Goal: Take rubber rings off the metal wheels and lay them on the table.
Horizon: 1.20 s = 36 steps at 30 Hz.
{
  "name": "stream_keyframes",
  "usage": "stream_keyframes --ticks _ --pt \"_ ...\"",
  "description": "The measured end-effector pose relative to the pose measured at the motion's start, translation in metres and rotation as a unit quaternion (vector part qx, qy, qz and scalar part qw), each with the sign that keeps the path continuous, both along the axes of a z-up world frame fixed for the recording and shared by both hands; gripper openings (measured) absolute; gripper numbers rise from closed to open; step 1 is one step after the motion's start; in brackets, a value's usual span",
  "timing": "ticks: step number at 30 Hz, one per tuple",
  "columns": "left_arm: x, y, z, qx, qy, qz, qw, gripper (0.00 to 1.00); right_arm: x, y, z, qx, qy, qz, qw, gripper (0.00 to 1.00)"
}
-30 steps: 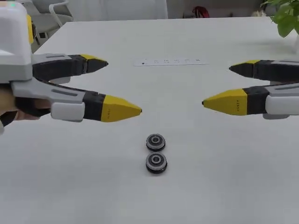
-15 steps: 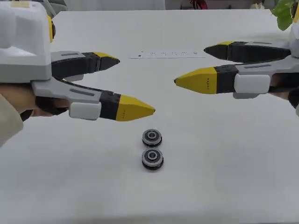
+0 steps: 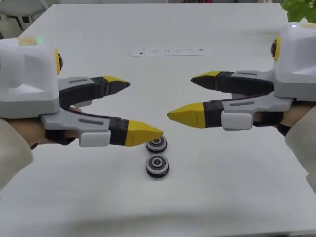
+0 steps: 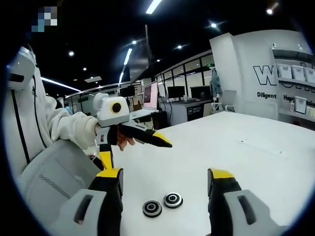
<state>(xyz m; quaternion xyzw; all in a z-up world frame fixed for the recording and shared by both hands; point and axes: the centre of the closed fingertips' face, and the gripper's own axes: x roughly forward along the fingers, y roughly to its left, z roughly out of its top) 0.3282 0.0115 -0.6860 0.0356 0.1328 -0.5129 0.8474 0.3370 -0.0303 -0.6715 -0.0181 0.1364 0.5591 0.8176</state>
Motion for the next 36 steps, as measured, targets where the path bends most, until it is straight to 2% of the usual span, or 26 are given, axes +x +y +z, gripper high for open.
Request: stream_keyframes --ticks 5,12,15,20,27,36 --pt "-0.005 0.001 -0.015 0.017 0.009 -0.006 0.9998 0.80 -0.004 0.001 -0.011 -0.012 0.007 0.003 0.9999 0.64" --pt "-0.007 0.005 -0.018 0.014 0.014 0.002 0.9998 0.77 -0.012 0.005 -0.027 -0.033 0.022 0.014 0.9991 0.61" --pt "-0.009 0.007 -0.022 0.023 0.016 0.002 0.9996 0.76 -0.016 0.006 -0.032 -0.040 0.028 0.020 0.9986 0.61" --pt "-0.009 0.008 -0.022 0.023 0.016 0.003 0.9996 0.75 -0.024 0.011 -0.042 -0.057 0.037 0.035 0.9971 0.61" --pt "-0.012 0.006 -0.025 0.031 0.015 -0.003 0.9994 0.73 -0.030 0.014 -0.054 -0.076 0.044 0.046 0.9951 0.60" --pt "-0.017 -0.004 -0.043 0.041 0.032 -0.020 0.9985 0.67 -0.037 0.017 -0.073 -0.102 0.053 0.064 0.9912 0.56"
